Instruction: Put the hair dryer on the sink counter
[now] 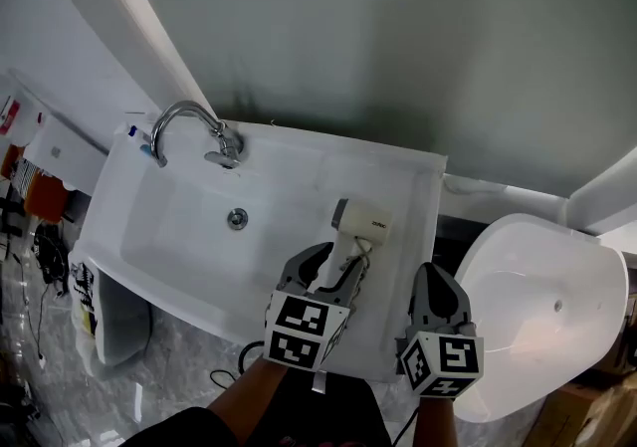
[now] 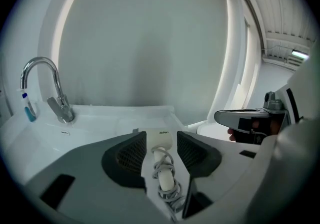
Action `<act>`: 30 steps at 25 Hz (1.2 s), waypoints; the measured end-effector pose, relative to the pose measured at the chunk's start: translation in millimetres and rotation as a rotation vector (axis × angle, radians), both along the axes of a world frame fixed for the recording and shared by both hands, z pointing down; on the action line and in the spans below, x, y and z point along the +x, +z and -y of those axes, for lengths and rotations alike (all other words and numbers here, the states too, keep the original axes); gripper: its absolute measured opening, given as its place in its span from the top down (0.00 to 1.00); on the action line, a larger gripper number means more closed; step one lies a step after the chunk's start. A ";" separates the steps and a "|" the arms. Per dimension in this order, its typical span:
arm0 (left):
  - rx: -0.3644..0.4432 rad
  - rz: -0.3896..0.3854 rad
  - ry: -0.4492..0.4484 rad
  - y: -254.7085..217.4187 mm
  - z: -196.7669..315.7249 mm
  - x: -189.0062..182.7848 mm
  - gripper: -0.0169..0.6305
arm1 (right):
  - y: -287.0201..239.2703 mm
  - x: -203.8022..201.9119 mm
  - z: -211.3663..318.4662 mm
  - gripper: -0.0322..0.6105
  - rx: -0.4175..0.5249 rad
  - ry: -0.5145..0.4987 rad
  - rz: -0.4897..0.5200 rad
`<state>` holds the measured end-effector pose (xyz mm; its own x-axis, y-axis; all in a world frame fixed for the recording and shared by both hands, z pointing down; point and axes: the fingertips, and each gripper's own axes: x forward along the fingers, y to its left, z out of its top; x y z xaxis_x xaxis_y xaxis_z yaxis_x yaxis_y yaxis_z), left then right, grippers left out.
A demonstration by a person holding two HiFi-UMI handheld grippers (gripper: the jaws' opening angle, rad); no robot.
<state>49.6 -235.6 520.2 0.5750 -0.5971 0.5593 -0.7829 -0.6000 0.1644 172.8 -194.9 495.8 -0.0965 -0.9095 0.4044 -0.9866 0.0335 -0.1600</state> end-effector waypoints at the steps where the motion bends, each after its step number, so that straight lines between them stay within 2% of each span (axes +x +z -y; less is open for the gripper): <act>1: 0.024 -0.005 -0.002 -8.7 0.2 -1.9 0.67 | -6.8 -1.9 -0.7 0.92 0.013 -0.001 -0.004; 12: 0.191 -0.080 -0.060 -92.3 -20.1 -31.8 0.86 | -86.7 -24.5 -25.8 0.92 0.153 0.000 -0.055; 21: 0.339 -0.143 -0.045 -154.9 -30.6 -41.1 0.91 | -142.4 -32.8 -39.4 0.92 0.266 0.009 -0.105; 30: 0.445 -0.187 -0.054 -196.9 -37.1 -53.3 0.94 | -183.1 -41.7 -50.2 0.92 0.364 0.021 -0.152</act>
